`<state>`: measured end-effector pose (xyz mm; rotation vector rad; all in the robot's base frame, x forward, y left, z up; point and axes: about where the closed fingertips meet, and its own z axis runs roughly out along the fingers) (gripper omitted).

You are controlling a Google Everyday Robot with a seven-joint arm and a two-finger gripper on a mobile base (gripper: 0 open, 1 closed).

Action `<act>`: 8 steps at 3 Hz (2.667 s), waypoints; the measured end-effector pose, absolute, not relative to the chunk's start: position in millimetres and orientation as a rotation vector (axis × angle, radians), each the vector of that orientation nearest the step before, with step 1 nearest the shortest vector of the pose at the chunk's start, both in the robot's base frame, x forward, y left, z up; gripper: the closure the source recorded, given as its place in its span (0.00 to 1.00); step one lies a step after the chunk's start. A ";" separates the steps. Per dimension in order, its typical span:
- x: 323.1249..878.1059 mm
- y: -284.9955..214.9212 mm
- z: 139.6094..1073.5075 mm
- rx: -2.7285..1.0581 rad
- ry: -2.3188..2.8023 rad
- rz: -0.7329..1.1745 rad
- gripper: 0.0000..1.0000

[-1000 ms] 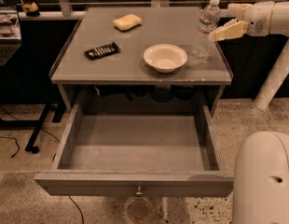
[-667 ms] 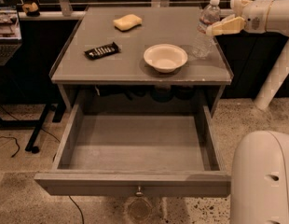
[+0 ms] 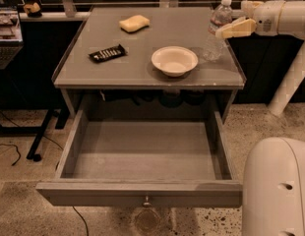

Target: Place water bottle into top drawer

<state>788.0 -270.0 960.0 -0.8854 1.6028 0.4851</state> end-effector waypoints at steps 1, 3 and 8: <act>788.6 -255.4 951.7 -0.916 1.596 0.522 0.00; 791.7 -239.0 940.6 -0.963 1.591 0.537 0.00; 791.8 -235.3 939.9 -0.970 1.590 0.542 1.00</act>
Offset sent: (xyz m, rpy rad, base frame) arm -0.0044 0.0347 -0.0221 -0.0272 0.0170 0.0988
